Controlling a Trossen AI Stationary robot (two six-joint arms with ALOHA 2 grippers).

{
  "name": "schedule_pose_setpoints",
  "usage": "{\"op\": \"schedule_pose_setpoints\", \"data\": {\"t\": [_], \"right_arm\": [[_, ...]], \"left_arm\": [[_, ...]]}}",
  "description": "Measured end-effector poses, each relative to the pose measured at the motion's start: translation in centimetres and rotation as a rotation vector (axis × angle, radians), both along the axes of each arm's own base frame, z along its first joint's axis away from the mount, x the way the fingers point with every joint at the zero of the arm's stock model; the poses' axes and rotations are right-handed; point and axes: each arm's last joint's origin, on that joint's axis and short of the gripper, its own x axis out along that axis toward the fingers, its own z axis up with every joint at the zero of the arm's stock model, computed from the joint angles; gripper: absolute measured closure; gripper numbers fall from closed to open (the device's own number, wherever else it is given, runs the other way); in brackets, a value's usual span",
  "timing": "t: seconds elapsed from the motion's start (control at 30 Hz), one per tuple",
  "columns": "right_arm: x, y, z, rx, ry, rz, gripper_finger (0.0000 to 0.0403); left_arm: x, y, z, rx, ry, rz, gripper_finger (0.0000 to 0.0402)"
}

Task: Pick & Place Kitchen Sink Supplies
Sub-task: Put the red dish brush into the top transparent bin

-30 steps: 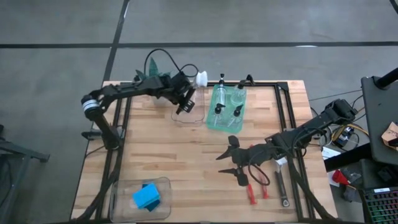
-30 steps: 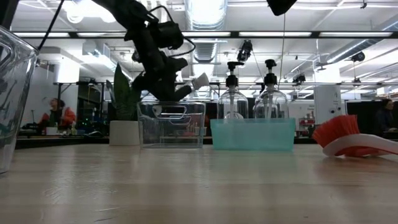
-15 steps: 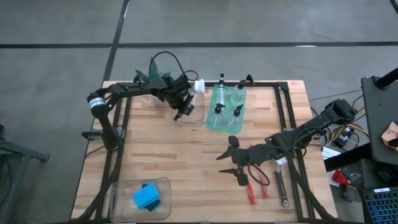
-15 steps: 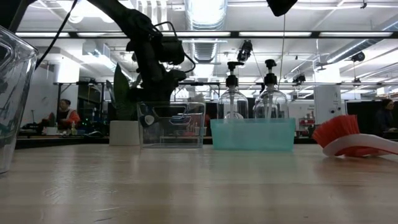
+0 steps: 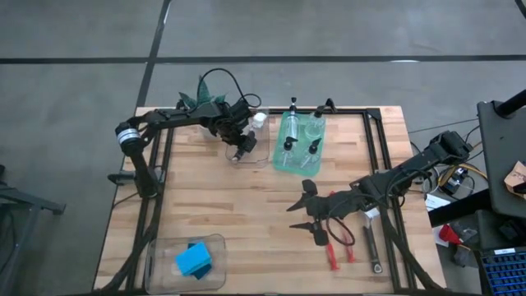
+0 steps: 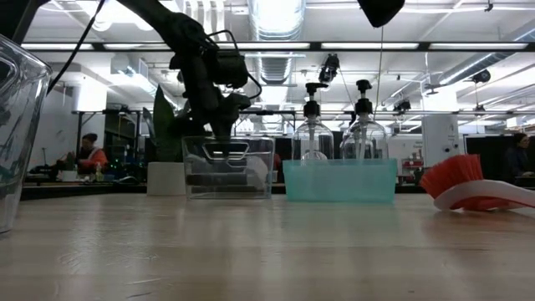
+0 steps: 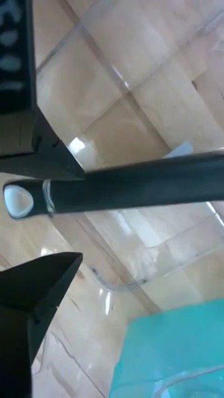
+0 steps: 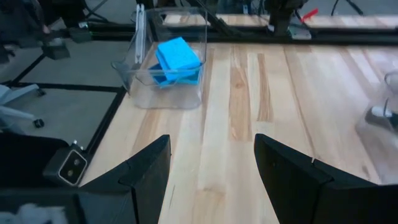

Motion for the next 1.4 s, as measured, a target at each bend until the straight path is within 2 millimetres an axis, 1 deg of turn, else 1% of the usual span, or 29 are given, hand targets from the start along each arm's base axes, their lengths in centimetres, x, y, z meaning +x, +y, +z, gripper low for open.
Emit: {"op": "schedule_pose_setpoints", "data": {"t": [0.1,0.23,0.37,0.5,0.67,0.8,0.9,1.0,1.1,1.23,1.33,1.4], "right_arm": [[-0.1,0.0,-0.2,0.026,0.019,-0.016,0.0177],[-0.1,0.0,-0.2,0.061,0.029,-0.033,0.0177],[-0.5,-0.1,-0.9,0.114,0.119,-0.078,0.0177],[-1.3,-0.2,-2.0,0.228,0.289,-0.144,0.0177],[-2.5,-0.2,-3.9,0.319,0.497,-0.314,0.0177],[-2.8,-0.3,-6.0,0.367,0.62,-0.48,0.0177],[-2.6,-0.1,-7.7,0.395,0.681,-0.562,0.0177],[-2.4,0.1,-9.2,0.404,0.744,-0.616,0.0177],[-1.9,0.4,-10.0,0.406,0.782,-0.623,0.0177],[-1.3,1.0,-9.7,0.444,0.818,-0.585,0.0177],[-1.1,1.6,-9.0,0.455,0.826,-0.562,0.0177],[-1.4,1.8,-8.6,0.44,0.85,-0.587,0.0177]], "left_arm": [[0.1,0.1,0.4,0.011,-0.013,-0.01,0.0202],[0.2,0.0,2.0,0.048,-0.058,-0.048,0.0199],[0.1,-0.4,4.3,0.104,-0.138,-0.087,0.0199],[-0.2,-1.7,7.3,0.191,-0.272,-0.131,0.0198],[-0.6,-4.9,11.6,0.323,-0.494,-0.236,0.0198],[-1.2,-8.5,14.9,0.464,-0.654,-0.337,0.0198],[-1.7,-11.1,16.5,0.563,-0.749,-0.379,0.0198],[-2.2,-13.4,17.5,0.604,-0.841,-0.418,0.0198],[-2.5,-14.9,18.0,0.612,-0.898,-0.458,0.0198],[-2.3,-16.1,17.7,0.602,-0.91,-0.49,0.0198],[-1.9,-16.5,17.5,0.616,-0.904,-0.512,0.0198],[-1.7,-16.5,17.2,0.624,-0.894,-0.52,0.0198]]}}
